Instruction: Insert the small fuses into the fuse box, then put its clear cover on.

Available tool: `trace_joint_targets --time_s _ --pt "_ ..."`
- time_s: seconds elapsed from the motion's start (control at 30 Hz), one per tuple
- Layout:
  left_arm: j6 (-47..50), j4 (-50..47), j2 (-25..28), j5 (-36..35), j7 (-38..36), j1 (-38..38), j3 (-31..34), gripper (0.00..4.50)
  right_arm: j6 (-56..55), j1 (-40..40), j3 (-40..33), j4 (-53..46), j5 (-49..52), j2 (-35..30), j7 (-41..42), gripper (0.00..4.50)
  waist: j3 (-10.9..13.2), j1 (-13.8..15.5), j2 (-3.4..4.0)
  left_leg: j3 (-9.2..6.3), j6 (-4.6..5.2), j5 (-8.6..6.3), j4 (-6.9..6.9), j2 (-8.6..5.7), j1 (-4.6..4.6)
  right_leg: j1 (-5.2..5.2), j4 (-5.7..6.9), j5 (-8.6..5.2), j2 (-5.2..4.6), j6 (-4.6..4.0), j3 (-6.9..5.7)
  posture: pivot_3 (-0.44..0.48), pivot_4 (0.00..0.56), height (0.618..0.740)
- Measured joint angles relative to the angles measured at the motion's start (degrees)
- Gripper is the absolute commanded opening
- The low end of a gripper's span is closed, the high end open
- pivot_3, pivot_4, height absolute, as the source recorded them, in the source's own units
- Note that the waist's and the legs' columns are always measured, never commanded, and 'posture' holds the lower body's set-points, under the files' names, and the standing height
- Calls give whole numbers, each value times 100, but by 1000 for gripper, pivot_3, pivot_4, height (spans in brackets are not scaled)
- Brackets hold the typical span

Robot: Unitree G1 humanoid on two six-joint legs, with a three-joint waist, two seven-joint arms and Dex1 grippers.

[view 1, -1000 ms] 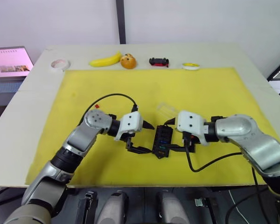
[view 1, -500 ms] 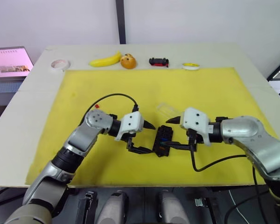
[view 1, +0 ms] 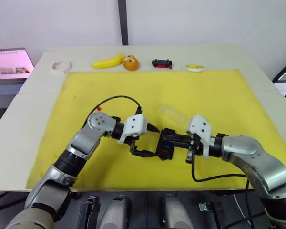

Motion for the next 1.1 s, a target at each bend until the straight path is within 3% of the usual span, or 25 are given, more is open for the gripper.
trace_joint_targets --time_s 0.37,0.6,0.7,0.83,0.93,1.1 --pt "-17 49 -62 62 21 -5 1 4500 -568 259 167 161 -286 6 -54 16 -7 0 -3 0 1 0 0 -1 15 15 0 0 0 0 0 0 150 740" --pt "66 16 -83 -33 177 33 159 4500 -301 258 -25 157 -3 163 -180 16 -8 -3 -3 0 0 0 0 1 21 19 1 0 2 0 3 0 150 740" --pt "481 -292 -13 -350 493 378 663 4500 64 249 -602 -97 478 131 -279 16 -7 -13 -3 1 1 -1 -4 4 19 13 2 0 2 0 7 0 150 740" --pt "1456 -1041 343 -1121 1114 1255 1797 4500 410 642 -1891 -441 1039 -461 -194 16 -7 6 -3 -2 1 -1 -6 5 20 16 1 0 0 0 7 0 150 740" --pt "2051 -1517 754 -1646 1384 1963 2658 4500 521 1122 -2653 -343 1163 -825 55 854 -8 8 -2 3 3 -2 -6 4 25 20 2 0 -3 0 10 0 150 740" --pt "2711 -1634 1463 -2151 1588 3780 4404 4500 198 1962 -3922 722 732 -1391 572 3430 -7 4 -1 21 9 -6 -26 10 79 65 -11 -3 -1 -3 19 0 150 740"
